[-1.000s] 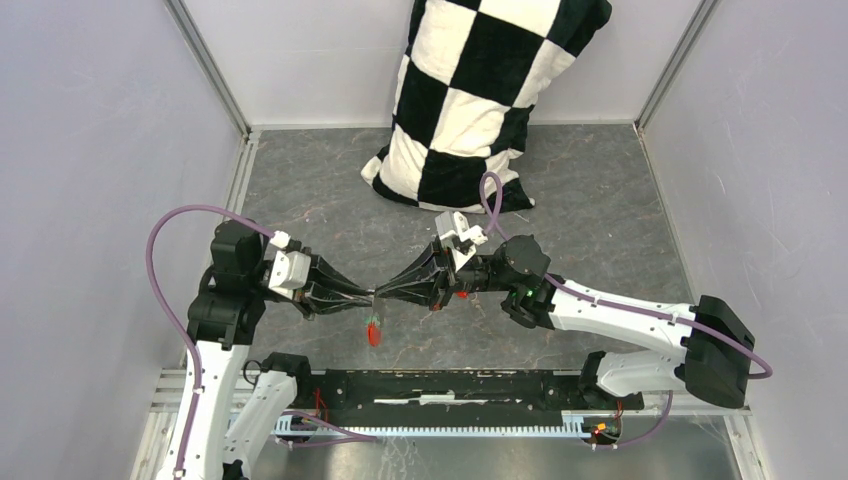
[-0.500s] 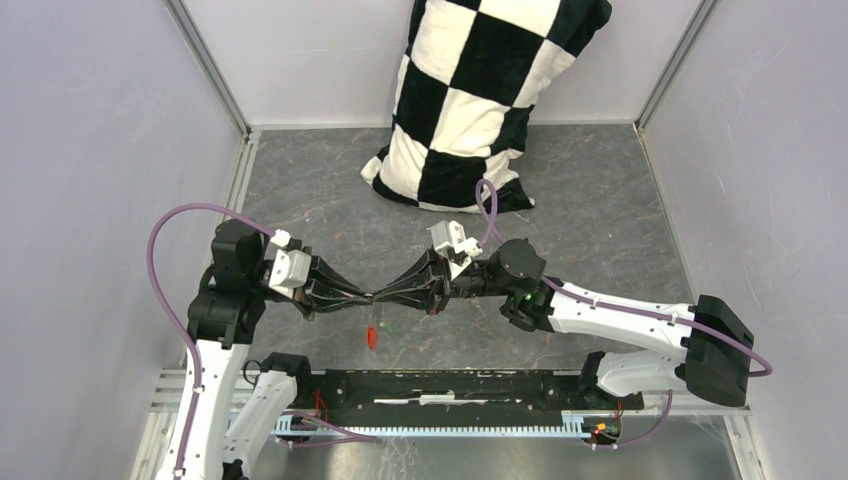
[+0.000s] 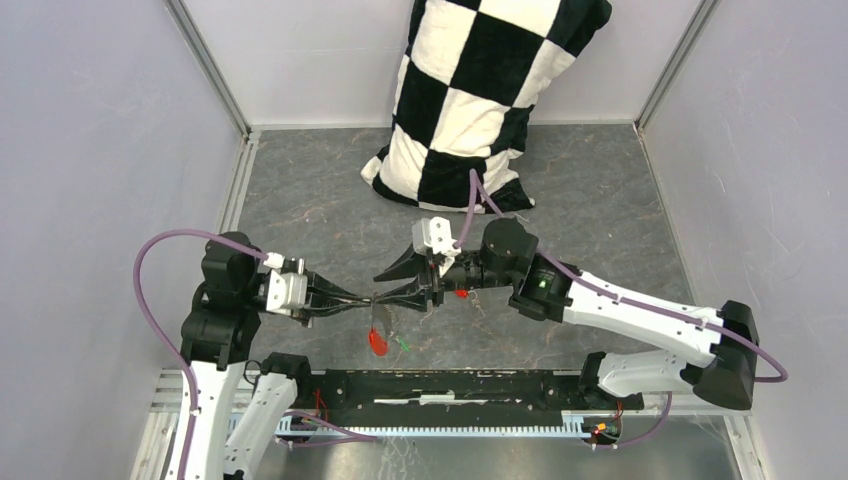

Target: Put the keys on the keyring

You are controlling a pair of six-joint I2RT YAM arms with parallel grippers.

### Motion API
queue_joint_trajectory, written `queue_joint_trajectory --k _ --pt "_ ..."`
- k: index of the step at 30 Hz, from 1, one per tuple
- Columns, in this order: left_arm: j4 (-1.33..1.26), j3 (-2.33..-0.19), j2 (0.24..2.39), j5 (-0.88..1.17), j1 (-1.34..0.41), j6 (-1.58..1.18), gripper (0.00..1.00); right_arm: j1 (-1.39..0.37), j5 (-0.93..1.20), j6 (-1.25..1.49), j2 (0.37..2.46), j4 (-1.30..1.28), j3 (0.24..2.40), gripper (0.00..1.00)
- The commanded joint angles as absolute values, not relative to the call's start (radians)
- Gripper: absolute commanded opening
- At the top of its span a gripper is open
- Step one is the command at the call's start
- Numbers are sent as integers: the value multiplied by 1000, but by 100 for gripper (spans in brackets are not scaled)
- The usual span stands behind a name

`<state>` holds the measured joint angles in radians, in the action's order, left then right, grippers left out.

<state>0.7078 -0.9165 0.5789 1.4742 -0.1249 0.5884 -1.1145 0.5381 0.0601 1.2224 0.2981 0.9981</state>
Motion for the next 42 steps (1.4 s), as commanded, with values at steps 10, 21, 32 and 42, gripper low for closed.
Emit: queue_joint_trajectory --k 10,21,32,42 --pt "696 -900 570 1405 -127 707 2 -1116 526 -198 1378 -467 1510 48" --pt "697 -893 571 1393 -127 715 2 -1145 560 -173 1430 -476 1558 43" --pt "697 -882 563 1388 -127 720 2 -1148 546 -145 1416 -405 1546 36" --pt "697 -881 562 1393 -127 716 2 -1155 539 -130 1417 -371 1533 30"
